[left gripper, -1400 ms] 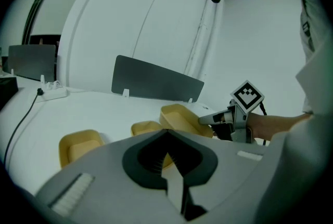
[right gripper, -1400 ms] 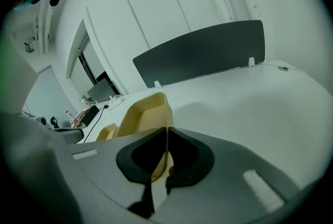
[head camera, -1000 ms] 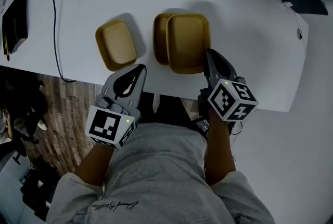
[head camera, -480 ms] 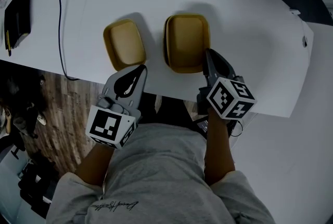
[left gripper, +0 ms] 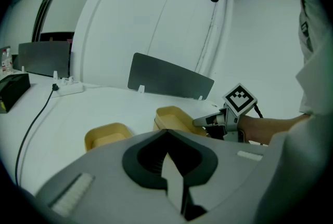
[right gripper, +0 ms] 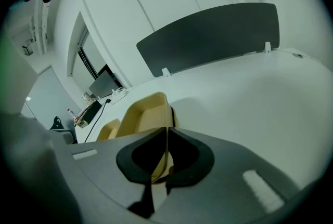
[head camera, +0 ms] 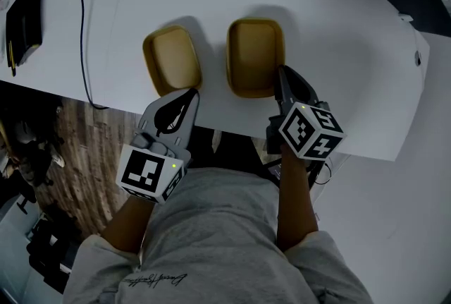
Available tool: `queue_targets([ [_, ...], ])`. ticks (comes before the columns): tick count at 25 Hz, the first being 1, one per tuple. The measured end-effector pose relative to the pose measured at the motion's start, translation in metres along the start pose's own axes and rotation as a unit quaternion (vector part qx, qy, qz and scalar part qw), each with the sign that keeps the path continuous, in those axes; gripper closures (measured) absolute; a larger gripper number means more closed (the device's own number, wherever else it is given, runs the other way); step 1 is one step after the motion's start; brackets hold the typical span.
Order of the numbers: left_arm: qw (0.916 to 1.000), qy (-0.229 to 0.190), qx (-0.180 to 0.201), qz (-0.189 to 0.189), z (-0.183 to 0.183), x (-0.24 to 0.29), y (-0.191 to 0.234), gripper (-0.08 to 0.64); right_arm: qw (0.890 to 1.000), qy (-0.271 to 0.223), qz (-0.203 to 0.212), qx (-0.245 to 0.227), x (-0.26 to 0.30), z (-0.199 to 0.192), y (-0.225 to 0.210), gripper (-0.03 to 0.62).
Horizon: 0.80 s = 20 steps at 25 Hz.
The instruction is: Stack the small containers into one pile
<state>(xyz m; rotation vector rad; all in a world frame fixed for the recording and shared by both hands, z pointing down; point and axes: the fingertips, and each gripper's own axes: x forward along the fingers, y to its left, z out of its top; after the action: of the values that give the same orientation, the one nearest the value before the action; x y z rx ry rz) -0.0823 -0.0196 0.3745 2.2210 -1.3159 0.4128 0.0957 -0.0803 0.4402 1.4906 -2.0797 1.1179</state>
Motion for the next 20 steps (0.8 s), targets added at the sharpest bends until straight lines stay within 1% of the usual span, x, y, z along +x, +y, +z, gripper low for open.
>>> queue_targets([
  [9, 1.0, 0.006, 0.0, -0.001, -0.004, 0.003, 0.001, 0.558, 1.0, 0.006, -0.01, -0.007, 0.006, -0.006, -0.003, 0.56],
  [13, 1.0, 0.008, -0.001, -0.001, -0.004, 0.004, 0.001, 0.558, 1.0, 0.007, -0.019, -0.022, 0.008, -0.006, -0.005, 0.553],
  [14, 1.0, 0.009, -0.001, -0.001, -0.004, 0.004, 0.001, 0.558, 0.999, 0.007, -0.021, -0.025, 0.008, -0.006, -0.005, 0.534],
  [15, 0.9999, 0.01, -0.001, -0.001, -0.004, 0.005, 0.001, 0.558, 0.999, 0.007, -0.022, -0.026, 0.009, -0.006, -0.005, 0.5],
  [17, 0.9999, 0.01, -0.002, -0.002, -0.005, 0.006, 0.001, 0.558, 0.999, 0.008, -0.021, -0.026, 0.01, -0.006, -0.005, 0.461],
  [20, 0.9999, 0.01, -0.004, -0.003, -0.005, 0.007, 0.001, 0.558, 0.999, 0.01, -0.019, -0.026, 0.012, -0.006, -0.006, 0.44],
])
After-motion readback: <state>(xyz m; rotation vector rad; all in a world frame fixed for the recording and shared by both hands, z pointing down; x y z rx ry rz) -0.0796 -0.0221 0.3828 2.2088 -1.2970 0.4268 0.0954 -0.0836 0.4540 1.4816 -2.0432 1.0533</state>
